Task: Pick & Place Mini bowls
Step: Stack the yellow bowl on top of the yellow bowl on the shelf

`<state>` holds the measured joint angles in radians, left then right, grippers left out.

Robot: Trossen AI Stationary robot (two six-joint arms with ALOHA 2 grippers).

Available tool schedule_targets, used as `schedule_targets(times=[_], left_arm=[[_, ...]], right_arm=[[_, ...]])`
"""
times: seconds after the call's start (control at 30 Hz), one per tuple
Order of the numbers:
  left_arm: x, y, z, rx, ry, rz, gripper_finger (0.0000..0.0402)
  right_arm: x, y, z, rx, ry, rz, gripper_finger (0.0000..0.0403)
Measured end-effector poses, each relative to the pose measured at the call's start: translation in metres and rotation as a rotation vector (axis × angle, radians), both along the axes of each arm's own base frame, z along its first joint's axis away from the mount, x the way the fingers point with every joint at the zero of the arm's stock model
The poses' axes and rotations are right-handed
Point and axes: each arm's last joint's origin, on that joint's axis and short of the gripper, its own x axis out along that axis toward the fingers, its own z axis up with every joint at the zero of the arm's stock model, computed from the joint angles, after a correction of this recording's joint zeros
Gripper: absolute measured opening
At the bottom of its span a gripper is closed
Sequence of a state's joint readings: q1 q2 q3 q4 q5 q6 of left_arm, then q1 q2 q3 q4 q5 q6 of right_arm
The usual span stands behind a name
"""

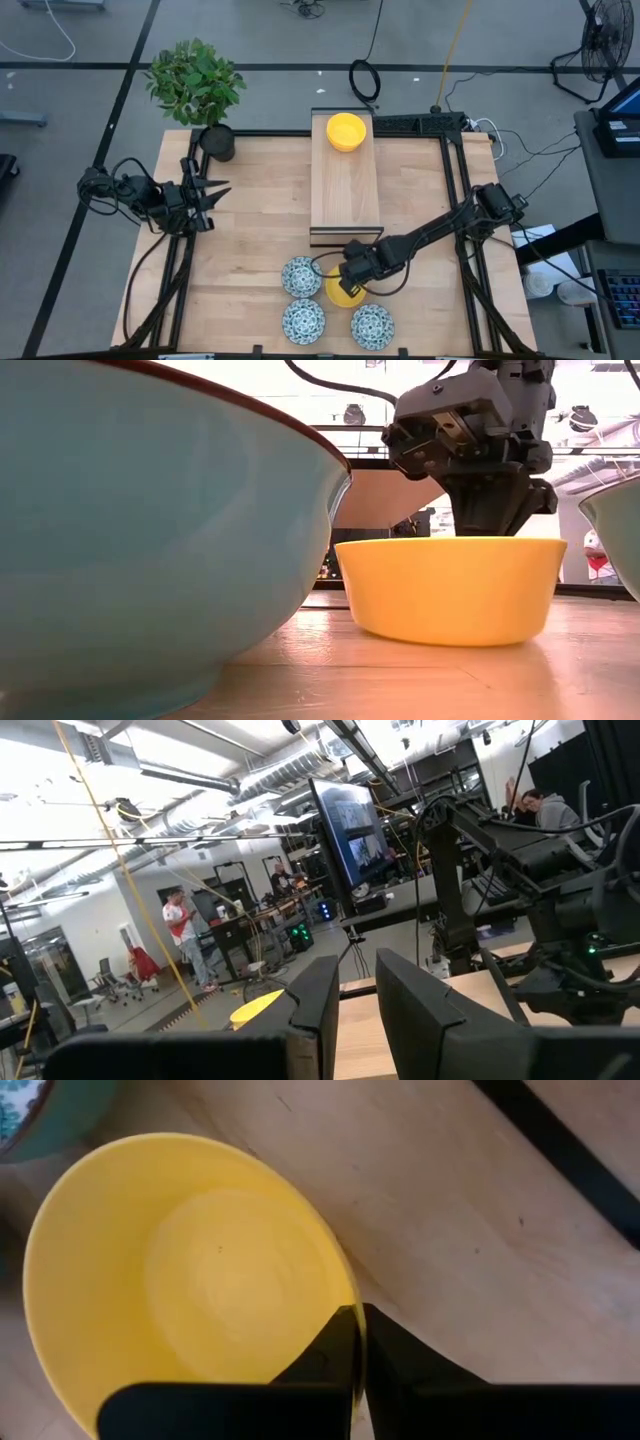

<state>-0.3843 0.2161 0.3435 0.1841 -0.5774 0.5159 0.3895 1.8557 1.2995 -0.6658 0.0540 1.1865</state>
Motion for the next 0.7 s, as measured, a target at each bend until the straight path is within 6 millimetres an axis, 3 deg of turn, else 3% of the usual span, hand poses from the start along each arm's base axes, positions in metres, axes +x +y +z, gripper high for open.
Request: schedule_targets(times=[0.2,0.7], left_arm=[[0.000,0.000,0.000,0.000,0.000,0.000,0.0076],[0.000,0.000,0.000,0.000,0.000,0.000,0.0076]], right_arm=[[-0.001,-0.006,0.012,-0.001,-0.038,0.015,0.0002],[-0.019,-0.012,0.073,-0.037,-0.256,0.047,0.0001]])
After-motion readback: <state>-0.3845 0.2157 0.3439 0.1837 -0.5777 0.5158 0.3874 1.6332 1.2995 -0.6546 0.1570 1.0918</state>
